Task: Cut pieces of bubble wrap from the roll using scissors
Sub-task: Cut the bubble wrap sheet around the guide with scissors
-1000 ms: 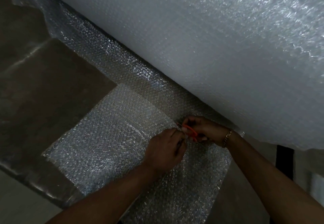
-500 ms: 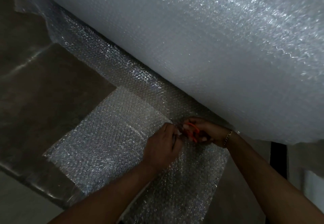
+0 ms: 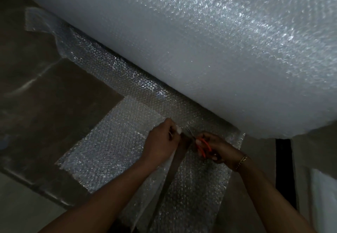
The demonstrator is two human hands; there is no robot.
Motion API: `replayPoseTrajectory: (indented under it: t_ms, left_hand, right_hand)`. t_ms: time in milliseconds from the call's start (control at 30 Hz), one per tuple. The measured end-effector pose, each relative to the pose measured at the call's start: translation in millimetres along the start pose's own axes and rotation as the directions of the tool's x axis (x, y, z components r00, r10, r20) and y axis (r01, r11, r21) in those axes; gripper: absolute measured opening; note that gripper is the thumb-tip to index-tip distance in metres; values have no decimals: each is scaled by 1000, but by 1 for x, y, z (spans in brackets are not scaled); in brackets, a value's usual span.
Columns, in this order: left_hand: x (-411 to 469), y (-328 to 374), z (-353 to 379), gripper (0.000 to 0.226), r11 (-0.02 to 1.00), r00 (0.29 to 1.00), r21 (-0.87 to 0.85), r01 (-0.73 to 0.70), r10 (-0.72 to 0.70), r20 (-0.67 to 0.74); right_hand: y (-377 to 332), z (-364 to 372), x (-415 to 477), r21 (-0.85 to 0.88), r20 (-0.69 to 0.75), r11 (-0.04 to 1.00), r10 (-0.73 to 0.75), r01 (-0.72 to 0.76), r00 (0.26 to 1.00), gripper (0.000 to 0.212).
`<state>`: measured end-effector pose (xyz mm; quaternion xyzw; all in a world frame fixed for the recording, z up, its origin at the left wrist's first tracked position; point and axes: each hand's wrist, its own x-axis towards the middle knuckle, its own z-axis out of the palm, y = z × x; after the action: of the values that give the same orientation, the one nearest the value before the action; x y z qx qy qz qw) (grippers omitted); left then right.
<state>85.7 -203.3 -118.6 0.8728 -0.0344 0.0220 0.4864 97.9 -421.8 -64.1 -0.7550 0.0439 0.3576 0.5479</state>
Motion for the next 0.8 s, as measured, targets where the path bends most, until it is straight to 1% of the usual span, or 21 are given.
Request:
replayPoseTrajectory:
  t_ms: [100,233,367,467,533,567,633,667,800]
  left_hand:
    - [0,-9,-11,22,1000,1000,29,6,-5,-26]
    - [1,-20,-20,36,994,999,102,-43,42,16]
    - [2,-25,-17,40,988,997,136,-72,69,21]
    - [5,-25,-11,33,983,997,172,-70,72,-8]
    - [9,-23,-7,27,967,996,244,-75,84,-25]
    - [10,-22,-6,28,953,994,291,-87,101,-37]
    - [10,-19,-3,38,927,989,363,-96,130,-70]
    - [7,-17,-2,45,918,987,389,-83,129,-95]
    - [-10,-14,3,75,878,983,476,38,52,-175]
  right_hand:
    - [-2,-1,1,-4,-9,1000,4,-4,1000,26]
    - [-8,-2,9,-64,16,997,44,-43,999,21]
    - [-17,-3,21,-127,26,989,80,-76,996,44]
    - [-21,-4,31,-171,55,981,97,-86,994,48]
    - [-22,-5,37,-181,65,979,111,-97,992,53]
    - [-22,-6,40,-183,70,978,117,-102,991,56]
    - [-22,-9,45,-183,81,978,118,-101,990,56]
    - [-23,-10,46,-183,82,978,116,-100,990,53]
    - [-27,-15,50,-140,102,987,92,-78,990,36]
